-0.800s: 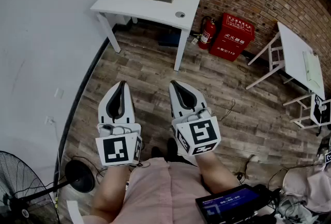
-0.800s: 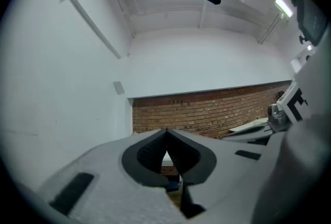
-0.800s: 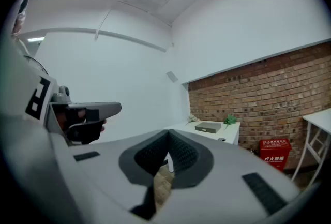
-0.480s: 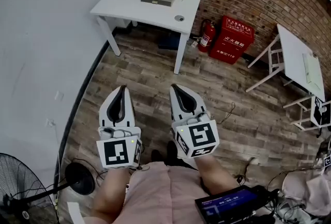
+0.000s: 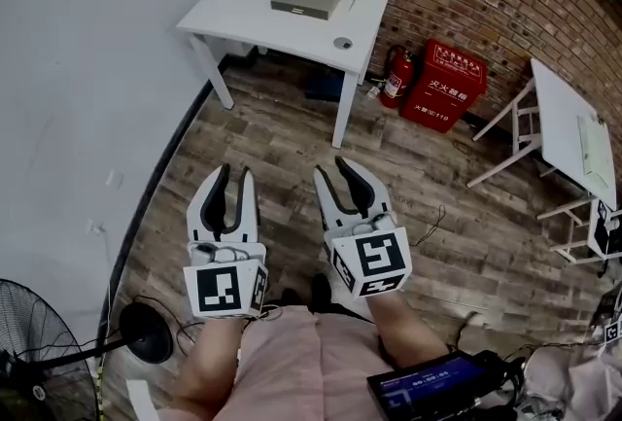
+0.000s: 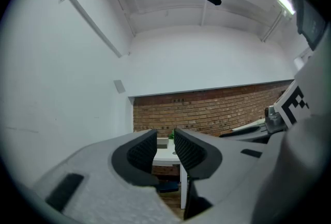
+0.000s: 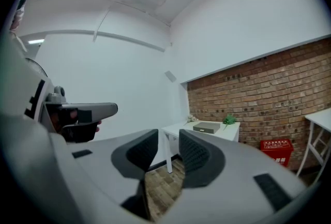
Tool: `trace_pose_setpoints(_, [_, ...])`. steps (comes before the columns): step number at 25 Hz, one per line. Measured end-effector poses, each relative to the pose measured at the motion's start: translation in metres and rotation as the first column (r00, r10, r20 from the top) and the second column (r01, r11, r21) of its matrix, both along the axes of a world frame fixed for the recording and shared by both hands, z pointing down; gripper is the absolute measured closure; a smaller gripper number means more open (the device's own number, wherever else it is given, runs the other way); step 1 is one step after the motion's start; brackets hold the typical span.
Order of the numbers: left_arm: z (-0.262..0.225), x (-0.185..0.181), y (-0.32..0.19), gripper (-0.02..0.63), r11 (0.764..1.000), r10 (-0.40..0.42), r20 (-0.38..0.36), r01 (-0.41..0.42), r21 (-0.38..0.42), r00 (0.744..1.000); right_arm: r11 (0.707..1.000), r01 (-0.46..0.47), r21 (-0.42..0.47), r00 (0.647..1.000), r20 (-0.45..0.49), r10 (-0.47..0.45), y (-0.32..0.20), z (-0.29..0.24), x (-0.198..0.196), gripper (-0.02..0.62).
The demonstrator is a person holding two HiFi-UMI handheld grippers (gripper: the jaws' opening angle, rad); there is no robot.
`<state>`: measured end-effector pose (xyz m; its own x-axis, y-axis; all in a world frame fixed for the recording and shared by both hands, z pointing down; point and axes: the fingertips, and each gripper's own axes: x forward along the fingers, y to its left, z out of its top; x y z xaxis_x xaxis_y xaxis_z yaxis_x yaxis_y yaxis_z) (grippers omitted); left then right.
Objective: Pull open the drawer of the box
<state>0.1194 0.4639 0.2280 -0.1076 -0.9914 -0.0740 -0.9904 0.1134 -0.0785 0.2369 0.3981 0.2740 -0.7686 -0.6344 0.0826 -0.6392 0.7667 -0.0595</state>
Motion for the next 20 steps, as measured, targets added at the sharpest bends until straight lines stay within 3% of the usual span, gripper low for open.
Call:
trace_pose_setpoints(11, [0.014,-0.022,-0.038,0.514,0.999,-0.040,-0.015,0.039,-0.015,0.999,0.999,0.029,-0.015,0.999,-0.016,-0.030,-0.046,0.013,-0.022,0.465])
trace_pose_setpoints(20, [0.046,-0.089,-0.107,0.514,0.997,-0.032,-0.041,0.029,-0.072,0.999,0.997,0.016,-0.070,0.999,-0.032,-0.019,-0.113,0.045,-0.084,0.466])
